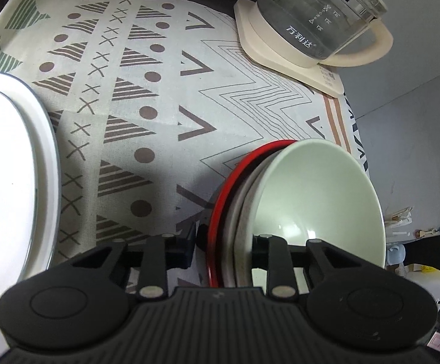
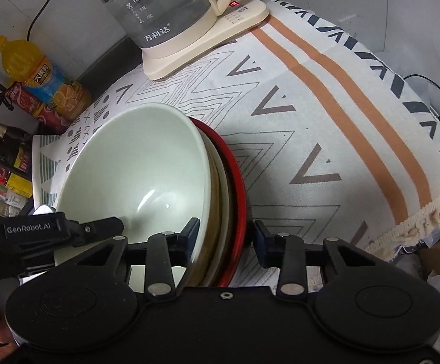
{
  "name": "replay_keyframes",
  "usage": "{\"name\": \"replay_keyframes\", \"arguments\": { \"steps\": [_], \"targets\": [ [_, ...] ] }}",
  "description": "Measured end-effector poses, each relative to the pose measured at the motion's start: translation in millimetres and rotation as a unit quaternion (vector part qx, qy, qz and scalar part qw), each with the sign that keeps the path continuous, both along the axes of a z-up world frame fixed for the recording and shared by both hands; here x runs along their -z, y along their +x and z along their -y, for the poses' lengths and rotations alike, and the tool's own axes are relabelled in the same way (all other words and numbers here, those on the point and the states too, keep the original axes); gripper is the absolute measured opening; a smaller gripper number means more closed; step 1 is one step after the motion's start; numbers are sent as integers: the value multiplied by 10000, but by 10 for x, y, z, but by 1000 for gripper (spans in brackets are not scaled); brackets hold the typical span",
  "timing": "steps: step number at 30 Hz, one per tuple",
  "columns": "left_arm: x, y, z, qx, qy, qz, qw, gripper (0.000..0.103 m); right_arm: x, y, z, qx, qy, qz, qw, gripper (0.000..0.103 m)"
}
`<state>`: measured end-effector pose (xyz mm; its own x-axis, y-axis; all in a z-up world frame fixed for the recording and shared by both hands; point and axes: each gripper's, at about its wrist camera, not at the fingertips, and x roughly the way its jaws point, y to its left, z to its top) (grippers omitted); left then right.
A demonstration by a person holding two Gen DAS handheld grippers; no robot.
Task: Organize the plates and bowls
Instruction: 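Lift the nested bowls and carry them over the plate stack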
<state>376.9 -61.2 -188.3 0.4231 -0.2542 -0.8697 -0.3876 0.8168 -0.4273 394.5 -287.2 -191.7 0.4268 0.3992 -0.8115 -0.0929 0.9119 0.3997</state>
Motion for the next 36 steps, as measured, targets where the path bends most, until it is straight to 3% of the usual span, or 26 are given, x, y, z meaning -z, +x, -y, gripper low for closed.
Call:
{"name": "replay_keyframes", "arguments": {
  "steps": [5, 14, 28, 36],
  "targets": [
    [-54, -6, 42, 232, 128, 99, 9996, 27, -11, -1, -22, -52, -203, 193, 9996, 30],
    [-177, -23, -63, 367, 67, 226, 9990, 27, -200, -63, -61, 88, -184, 529, 9984, 29],
    [-606, -245, -517, 529, 150, 536, 9970, 27, -523, -355, -491, 376, -77, 956, 9947, 29],
    [-686, -423, -854, 485, 117, 590, 9970, 27, -604, -514, -788, 390, -57, 1046, 9937, 29]
  ]
}}
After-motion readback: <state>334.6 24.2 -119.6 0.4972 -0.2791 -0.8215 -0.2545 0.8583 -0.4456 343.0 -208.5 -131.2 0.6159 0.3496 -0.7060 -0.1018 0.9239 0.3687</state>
